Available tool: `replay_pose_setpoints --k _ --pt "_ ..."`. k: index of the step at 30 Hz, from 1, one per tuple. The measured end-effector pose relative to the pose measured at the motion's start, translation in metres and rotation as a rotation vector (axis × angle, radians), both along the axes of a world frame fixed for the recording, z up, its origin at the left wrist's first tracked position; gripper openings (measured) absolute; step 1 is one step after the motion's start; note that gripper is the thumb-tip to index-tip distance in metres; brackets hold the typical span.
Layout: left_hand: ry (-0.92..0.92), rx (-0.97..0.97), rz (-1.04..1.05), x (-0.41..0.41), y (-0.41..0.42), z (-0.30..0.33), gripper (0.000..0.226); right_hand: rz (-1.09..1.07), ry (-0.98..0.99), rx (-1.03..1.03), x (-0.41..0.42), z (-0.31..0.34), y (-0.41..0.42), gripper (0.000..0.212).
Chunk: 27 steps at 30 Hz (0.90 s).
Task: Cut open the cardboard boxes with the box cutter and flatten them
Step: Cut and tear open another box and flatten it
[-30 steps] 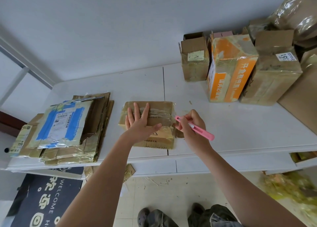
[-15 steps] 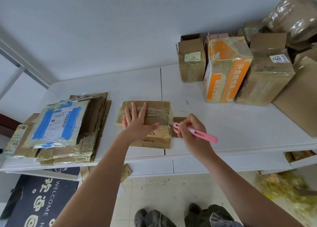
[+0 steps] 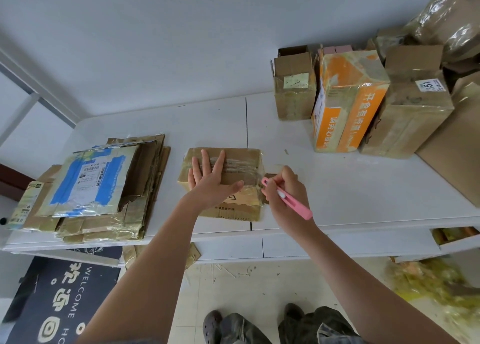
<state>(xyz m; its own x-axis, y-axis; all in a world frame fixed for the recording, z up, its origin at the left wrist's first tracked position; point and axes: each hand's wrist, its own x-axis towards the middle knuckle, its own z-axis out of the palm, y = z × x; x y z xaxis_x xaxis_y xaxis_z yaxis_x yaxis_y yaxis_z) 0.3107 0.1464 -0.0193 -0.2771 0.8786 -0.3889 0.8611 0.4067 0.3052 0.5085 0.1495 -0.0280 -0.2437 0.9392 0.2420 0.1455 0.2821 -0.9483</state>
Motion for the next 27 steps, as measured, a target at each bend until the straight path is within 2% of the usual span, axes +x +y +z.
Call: replay_pose_setpoints --k 5,10,19,27 --pt "-0.016 0.007 0.009 0.002 0.0 0.0 0.097 0.036 0.019 -0.067 0.007 0.001 -0.004 0.019" --pt "-0.023 0.015 0.015 0.003 0.001 0.003 0.098 -0.058 0.033 -0.016 0.005 0.005 0.008 0.017" --pt "0.006 0.003 0.005 0.002 0.002 0.001 0.099 0.075 -0.123 0.133 -0.001 0.007 0.013 0.024" --pt "0.003 0.013 0.011 0.002 0.0 0.0 0.099 0.139 -0.121 0.145 0.007 0.009 0.0 0.022"
